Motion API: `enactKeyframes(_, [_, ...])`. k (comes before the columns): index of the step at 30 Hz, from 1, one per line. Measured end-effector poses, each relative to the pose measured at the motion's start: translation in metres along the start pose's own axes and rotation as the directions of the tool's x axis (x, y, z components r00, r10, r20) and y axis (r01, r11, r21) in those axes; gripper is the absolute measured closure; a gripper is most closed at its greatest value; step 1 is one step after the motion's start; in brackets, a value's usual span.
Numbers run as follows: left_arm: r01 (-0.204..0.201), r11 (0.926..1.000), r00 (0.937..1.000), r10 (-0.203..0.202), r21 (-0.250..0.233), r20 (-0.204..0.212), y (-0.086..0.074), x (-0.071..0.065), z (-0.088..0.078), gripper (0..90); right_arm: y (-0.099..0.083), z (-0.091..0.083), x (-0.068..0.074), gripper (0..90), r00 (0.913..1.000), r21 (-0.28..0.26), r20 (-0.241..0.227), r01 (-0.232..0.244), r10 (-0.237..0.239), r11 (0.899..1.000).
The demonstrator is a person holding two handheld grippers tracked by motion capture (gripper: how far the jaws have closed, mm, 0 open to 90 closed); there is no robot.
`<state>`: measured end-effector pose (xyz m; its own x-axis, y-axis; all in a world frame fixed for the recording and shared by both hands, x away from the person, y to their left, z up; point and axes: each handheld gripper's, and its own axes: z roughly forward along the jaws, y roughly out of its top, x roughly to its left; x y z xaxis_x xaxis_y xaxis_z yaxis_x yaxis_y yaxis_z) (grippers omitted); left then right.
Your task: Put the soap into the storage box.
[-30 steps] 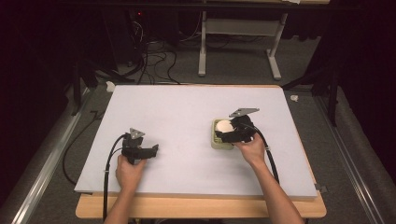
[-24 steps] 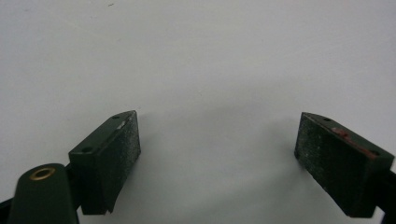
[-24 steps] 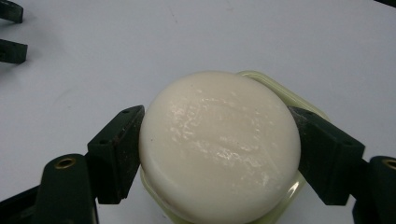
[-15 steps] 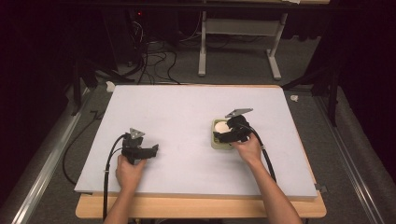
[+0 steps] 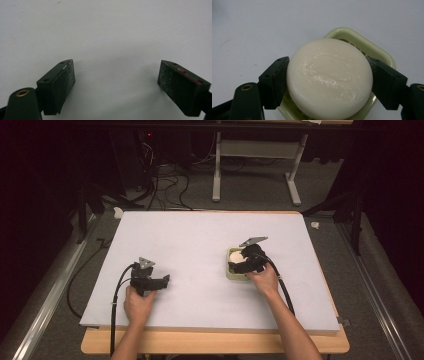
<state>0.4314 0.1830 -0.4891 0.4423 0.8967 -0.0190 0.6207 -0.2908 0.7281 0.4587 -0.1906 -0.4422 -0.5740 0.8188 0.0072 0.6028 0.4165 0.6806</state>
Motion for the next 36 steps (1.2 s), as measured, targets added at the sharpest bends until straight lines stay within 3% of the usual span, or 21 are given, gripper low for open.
enactKeyframes(9, [0.0,1.0,1.0,0.0,0.0,0.0,0.0,0.0,0.0,14.6,-0.001,0.003,0.0,23.3,1.0,0.016,0.005,0.0,0.0,1.0])
enactKeyframes(15, [-0.001,1.0,1.0,0.001,0.0,-0.001,0.0,0.0,0.0,14.6,0.003,-0.011,-0.002,25.0,0.9993,-0.075,-0.018,-0.034,0.032,0.997])
enactKeyframes(18, [-0.001,1.0,1.0,0.001,0.0,-0.001,0.0,0.0,0.0,14.6,0.004,-0.016,-0.002,24.8,0.9999,-0.08,-0.009,-0.015,0.015,0.997])
enactKeyframes(36, [-0.001,1.0,1.0,0.001,-0.001,-0.002,0.0,0.0,0.0,14.6,0.002,-0.038,-0.007,25.1,0.9997,-0.148,-0.006,-0.025,0.025,0.989])
